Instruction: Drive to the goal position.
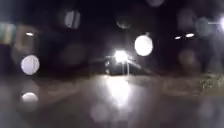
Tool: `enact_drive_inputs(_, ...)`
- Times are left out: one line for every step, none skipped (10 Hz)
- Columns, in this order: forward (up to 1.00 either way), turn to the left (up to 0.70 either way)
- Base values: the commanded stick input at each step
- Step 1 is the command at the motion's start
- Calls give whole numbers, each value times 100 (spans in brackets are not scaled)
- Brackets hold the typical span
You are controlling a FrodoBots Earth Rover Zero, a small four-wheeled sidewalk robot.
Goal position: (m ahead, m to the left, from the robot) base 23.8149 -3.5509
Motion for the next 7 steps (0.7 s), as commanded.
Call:
enact_drive_inputs(100, 3)
enact_drive_inputs(100, 3)
enact_drive_inputs(100, 4)
enact_drive_inputs(100, 3)
enact_drive_inputs(100, 3)
enact_drive_inputs(100, 3)
enact_drive_inputs(100, 3)
